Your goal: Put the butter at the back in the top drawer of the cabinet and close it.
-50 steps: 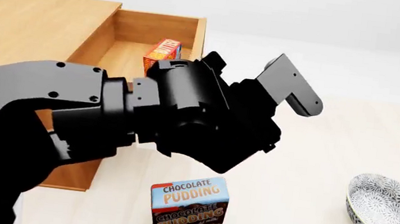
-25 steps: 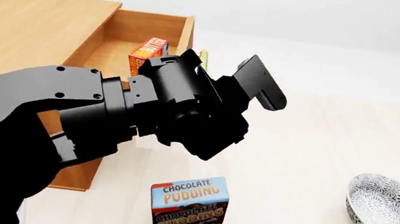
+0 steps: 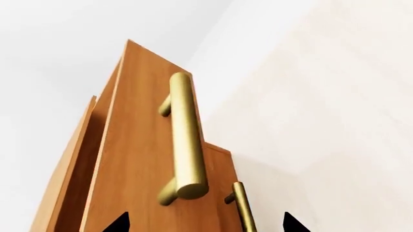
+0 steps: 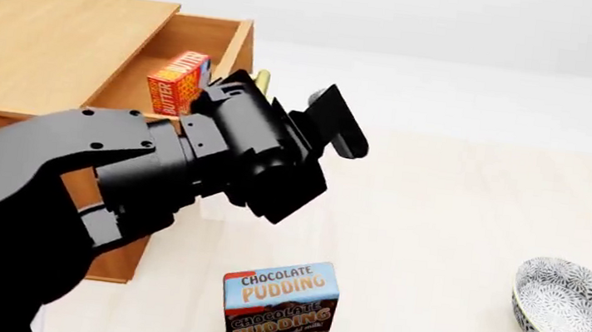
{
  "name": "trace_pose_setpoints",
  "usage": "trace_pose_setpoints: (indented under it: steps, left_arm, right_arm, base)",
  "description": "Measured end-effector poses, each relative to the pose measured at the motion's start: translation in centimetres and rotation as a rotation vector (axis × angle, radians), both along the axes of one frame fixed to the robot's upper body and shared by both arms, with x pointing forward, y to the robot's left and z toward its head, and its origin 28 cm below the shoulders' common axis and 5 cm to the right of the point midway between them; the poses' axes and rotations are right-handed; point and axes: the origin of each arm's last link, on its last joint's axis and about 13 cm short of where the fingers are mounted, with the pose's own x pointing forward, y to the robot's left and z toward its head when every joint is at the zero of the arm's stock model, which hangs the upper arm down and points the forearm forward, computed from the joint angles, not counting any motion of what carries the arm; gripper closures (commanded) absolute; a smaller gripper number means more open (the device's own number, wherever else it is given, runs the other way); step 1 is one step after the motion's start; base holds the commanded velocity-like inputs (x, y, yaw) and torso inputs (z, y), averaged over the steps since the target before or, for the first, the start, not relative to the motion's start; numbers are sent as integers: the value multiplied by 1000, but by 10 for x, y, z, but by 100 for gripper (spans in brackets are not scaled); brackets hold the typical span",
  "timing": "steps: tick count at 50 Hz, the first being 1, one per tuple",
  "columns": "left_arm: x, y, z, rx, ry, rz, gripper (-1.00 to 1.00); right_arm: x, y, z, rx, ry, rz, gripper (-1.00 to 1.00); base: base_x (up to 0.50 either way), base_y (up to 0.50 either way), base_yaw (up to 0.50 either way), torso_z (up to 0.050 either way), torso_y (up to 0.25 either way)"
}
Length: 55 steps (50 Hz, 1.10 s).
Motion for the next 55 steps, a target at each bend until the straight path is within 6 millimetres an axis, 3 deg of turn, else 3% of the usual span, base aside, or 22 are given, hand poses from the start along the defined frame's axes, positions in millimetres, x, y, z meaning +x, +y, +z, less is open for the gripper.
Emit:
trace_pose_setpoints:
  steps: [55]
  left_arm:
    - [37, 52, -12, 95, 37, 247, -100]
  right_arm:
    - [4, 3, 2, -2, 3, 12, -100]
  base:
    - [0, 0, 0, 0, 0]
